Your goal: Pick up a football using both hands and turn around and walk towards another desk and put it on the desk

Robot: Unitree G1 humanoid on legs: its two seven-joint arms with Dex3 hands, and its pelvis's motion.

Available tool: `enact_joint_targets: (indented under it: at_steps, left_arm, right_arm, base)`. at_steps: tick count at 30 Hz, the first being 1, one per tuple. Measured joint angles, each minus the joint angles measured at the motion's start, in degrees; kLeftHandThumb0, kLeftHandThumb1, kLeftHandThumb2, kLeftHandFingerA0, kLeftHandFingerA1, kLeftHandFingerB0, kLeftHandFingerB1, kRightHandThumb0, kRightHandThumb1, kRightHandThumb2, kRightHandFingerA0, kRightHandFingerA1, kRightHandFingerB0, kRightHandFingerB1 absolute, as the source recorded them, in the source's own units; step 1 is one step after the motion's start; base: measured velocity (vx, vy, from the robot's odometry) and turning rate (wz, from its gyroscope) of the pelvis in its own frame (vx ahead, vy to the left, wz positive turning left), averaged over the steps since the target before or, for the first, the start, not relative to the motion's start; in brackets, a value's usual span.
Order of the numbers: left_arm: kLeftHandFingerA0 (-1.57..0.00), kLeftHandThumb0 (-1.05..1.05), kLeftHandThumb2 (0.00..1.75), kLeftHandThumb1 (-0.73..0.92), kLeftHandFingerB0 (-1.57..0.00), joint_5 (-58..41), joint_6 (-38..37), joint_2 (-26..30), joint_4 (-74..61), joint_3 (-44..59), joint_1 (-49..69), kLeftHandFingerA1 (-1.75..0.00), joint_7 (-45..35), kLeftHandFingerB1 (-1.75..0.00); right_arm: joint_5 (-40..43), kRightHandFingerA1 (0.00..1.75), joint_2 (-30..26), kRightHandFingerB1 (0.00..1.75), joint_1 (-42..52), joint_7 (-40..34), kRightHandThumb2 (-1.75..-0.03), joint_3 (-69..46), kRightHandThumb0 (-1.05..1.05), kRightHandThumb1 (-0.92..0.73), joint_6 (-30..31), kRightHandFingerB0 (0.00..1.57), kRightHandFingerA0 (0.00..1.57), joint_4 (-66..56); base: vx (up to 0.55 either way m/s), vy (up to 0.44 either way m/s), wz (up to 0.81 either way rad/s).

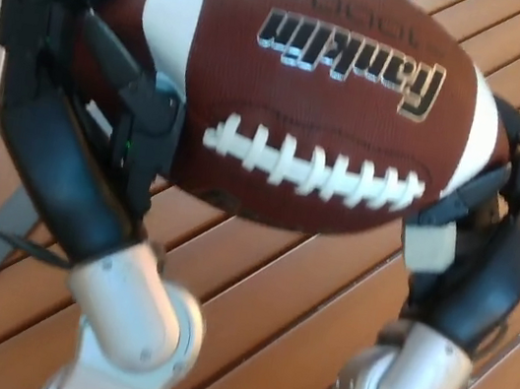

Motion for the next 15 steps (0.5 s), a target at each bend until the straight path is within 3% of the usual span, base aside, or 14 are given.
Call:
enact_joint_targets:
  at_steps: [2,3,4,10,11,14,15]
  left_arm:
    - [-1.02,-0.28,1.07,0.48,-0.87,-0.57,0.41,-0.45,1.52,1.46,-2.18,-1.45,-0.55,-1.44]
    - [-0.98,-0.16,1.12,0.47,-0.89,-0.76,0.46,-0.6,1.99,1.95,-2.75,-1.54,-0.72,-1.5]
    - [-0.98,-0.2,1.07,0.5,-0.87,-1.08,0.6,-0.83,2.79,2.77,-3.5,-1.45,-1.0,-1.44]
    - [-0.98,-0.1,1.12,0.48,-0.9,-4.27,0.84,-3.04,10.85,10.32,-9.12,-1.55,-2.62,-1.46]
    - [-0.98,-0.13,0.98,0.57,-0.88,-4.86,0.84,-3.56,12.03,11.39,-9.62,-1.41,-2.84,-1.41]
    - [-0.98,-0.12,0.93,0.58,-0.9,-6.39,0.82,-4.49,17.02,15.0,-11.24,-1.38,-3.59,-1.38]
    - [-0.96,-0.14,0.89,0.62,-0.87,-7.18,0.81,-4.59,19.69,16.54,-11.94,-1.41,-4.02,-1.39]
  right_arm:
    - [0.17,1.57,0.42,1.42,-2.26,0.31,-1.15,-1.09,-0.22,-0.44,0.98,0.83,0.9,1.29]
    - [0.23,1.66,0.53,1.5,-2.89,0.41,-1.14,-1.37,-0.21,-0.48,1.31,0.76,0.89,1.7]
    - [0.31,1.68,0.63,1.55,-3.73,0.55,-1.17,-1.86,-0.19,-0.42,1.69,0.77,0.87,2.48]
    - [1.59,1.75,0.62,1.55,-11.93,3.3,-1.27,-4.84,-0.16,-0.36,4.31,0.69,0.86,11.19]
    - [1.74,1.72,0.62,1.55,-12.81,3.8,-1.27,-5.18,-0.14,-0.37,4.7,0.75,0.9,12.4]
    - [2.18,1.72,0.62,1.59,-15.74,5.48,-1.23,-6.3,-0.14,-0.38,5.77,0.77,0.88,17.77]
    - [2.3,1.7,0.63,1.56,-17.0,6.24,-1.12,-6.8,-0.18,-0.44,6.14,0.78,0.88,20.68]
  base:
    - [0.0,0.0,0.0]
    - [0.0,0.0,0.0]
    - [0.0,0.0,0.0]
    - [0.0,0.0,0.0]
    - [0.0,0.0,0.0]
    - [0.0,0.0,0.0]
    - [0.0,0.0,0.0]
